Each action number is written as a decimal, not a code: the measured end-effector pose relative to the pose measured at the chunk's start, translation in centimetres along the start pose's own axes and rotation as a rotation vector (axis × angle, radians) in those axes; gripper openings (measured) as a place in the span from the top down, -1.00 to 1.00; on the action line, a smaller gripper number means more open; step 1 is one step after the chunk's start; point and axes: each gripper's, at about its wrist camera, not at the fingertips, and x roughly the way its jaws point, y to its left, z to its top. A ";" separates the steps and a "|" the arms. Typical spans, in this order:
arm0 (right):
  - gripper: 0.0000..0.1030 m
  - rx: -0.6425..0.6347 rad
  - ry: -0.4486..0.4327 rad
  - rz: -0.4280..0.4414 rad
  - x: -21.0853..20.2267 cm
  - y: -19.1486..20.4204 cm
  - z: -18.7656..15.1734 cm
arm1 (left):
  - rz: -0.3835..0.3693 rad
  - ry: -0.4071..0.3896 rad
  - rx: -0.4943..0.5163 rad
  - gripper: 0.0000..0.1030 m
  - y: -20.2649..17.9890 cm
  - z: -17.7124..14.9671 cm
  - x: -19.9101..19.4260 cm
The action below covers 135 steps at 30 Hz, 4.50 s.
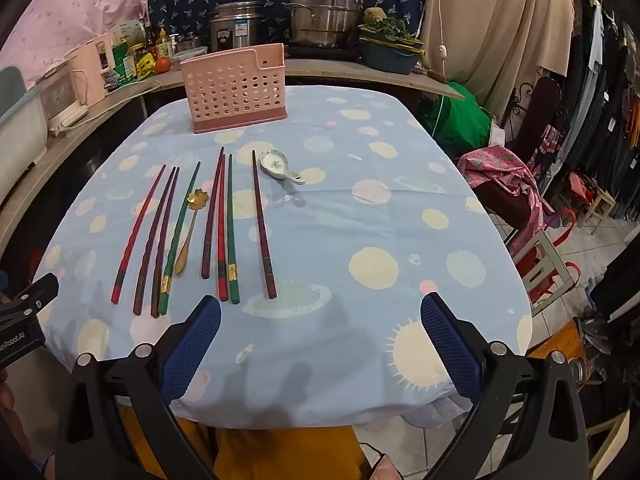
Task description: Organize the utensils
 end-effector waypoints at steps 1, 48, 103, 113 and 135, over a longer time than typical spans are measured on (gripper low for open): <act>-0.87 0.001 -0.001 0.000 0.0 0.0 0.1 | -0.002 -0.003 -0.010 -0.87 0.1 0.0 0.0; -0.87 0.004 -0.006 0.007 -0.1 0.1 0.4 | 0.005 -0.012 0.032 -0.87 -0.5 0.1 0.1; -0.87 0.008 -0.004 0.014 0.0 0.3 0.7 | -0.003 -0.001 0.029 -0.87 -0.6 -0.2 0.4; -0.87 0.025 0.020 0.016 1.0 0.5 0.0 | -0.036 0.076 -0.008 -0.87 -0.2 -0.2 3.1; -0.87 0.041 0.085 0.042 6.1 -0.2 2.0 | -0.142 0.182 0.002 -0.14 -1.5 0.7 10.0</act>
